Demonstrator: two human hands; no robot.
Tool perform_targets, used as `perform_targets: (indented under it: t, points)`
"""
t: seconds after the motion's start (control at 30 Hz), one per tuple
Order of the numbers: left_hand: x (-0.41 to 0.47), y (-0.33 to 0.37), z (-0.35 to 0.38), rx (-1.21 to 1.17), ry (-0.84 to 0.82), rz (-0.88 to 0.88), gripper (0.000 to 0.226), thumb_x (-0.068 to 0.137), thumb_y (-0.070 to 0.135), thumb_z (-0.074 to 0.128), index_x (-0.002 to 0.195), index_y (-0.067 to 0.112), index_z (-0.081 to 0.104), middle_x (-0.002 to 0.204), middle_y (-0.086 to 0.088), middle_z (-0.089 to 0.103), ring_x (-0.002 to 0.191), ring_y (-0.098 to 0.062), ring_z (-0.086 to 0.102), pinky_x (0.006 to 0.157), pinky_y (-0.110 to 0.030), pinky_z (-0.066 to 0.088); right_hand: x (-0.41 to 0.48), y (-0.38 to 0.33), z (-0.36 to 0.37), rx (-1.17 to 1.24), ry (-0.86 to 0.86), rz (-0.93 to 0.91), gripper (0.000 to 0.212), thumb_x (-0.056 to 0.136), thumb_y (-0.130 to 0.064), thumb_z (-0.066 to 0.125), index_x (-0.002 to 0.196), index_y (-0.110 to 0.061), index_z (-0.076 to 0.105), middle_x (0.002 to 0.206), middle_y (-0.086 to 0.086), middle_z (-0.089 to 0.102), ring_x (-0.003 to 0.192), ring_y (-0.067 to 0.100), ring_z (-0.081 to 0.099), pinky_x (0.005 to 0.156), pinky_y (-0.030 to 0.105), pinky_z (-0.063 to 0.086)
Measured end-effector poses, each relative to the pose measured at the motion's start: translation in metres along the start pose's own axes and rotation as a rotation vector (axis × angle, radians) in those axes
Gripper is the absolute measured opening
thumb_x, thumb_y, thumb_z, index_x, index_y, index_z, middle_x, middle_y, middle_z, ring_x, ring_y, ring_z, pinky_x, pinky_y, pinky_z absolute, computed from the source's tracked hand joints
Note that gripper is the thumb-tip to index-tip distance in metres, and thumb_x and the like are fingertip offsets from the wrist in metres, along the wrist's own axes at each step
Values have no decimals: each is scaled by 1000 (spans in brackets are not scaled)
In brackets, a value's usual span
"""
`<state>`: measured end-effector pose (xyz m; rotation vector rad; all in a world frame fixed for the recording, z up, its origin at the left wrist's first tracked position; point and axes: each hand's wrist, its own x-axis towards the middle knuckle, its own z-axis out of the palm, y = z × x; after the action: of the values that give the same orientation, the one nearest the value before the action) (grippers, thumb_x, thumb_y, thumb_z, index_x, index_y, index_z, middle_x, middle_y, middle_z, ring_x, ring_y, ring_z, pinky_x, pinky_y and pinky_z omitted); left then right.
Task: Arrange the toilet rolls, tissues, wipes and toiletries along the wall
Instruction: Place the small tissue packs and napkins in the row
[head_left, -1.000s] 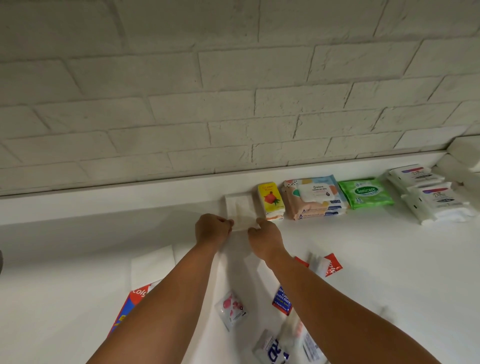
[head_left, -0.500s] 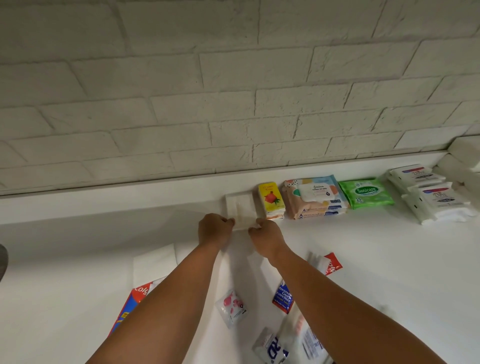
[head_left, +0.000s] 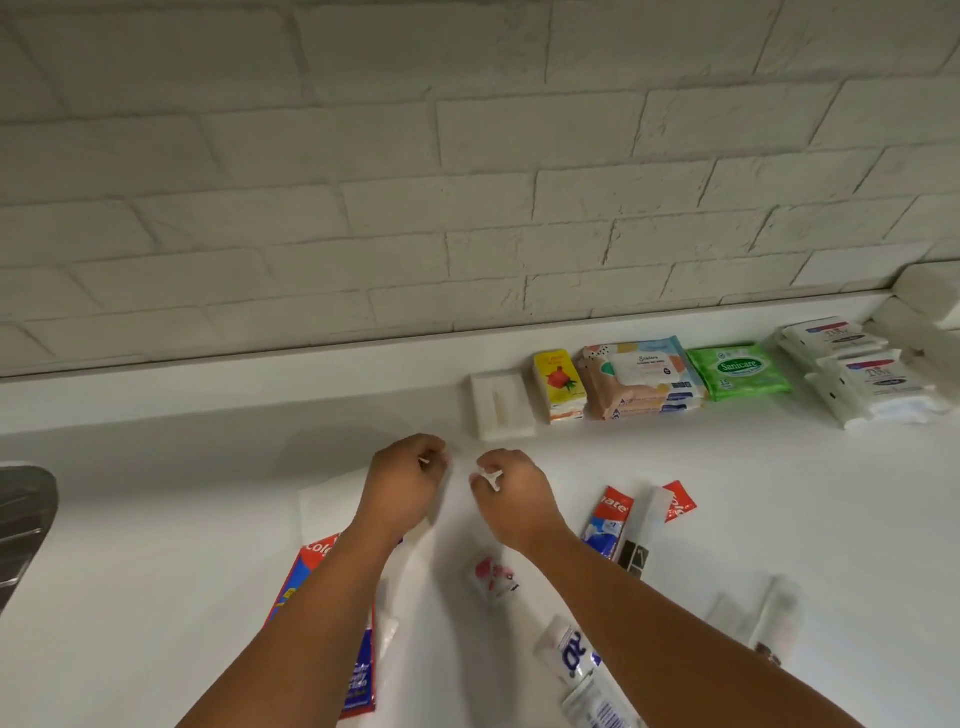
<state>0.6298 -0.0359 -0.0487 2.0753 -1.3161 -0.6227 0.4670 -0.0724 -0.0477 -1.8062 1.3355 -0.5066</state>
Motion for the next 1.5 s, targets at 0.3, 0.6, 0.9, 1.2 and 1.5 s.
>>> perform_targets:
  t: [0.3,0.6,0.9,1.2,1.5]
  points:
    - [-22,-89,-71,386,36,15,51,85,32,75,134,24,60,137,-2,58,118,-29,53,99,-37,44,-6,-35,71,-176,-129,-162,38,93,-36,59,126,-17,62,125,0,62,112,16,58,98,26,45]
    - [-14,-121,-93,549,-175,-8,80,83,52,70,151,30,34,153,2,38,136,-26,37,108,-40,34,12,-57,111,-373,-132,-105,44,88,-33,65,127,-15,57,121,4,61,110,21,53,91,30,48]
    - [-5,-115,-93,386,-237,-29,46,86,42,71,128,28,60,124,3,66,112,-21,59,97,-38,48,16,-56,113,-50,-172,51,57,83,-21,72,136,-17,52,111,-4,65,97,12,61,88,24,51]
    - [-20,-62,-90,70,-51,106,11,94,17,63,104,21,67,99,7,68,91,-13,59,78,-23,38,8,-55,70,571,-269,374,46,99,-46,45,99,-5,66,76,16,66,51,20,56,50,28,43]
    - [-30,-19,-59,1,115,388,28,81,9,77,85,35,67,93,22,69,102,-13,58,96,-48,47,1,-26,10,816,-555,566,28,97,-32,54,98,-5,56,78,15,60,52,19,50,50,25,41]
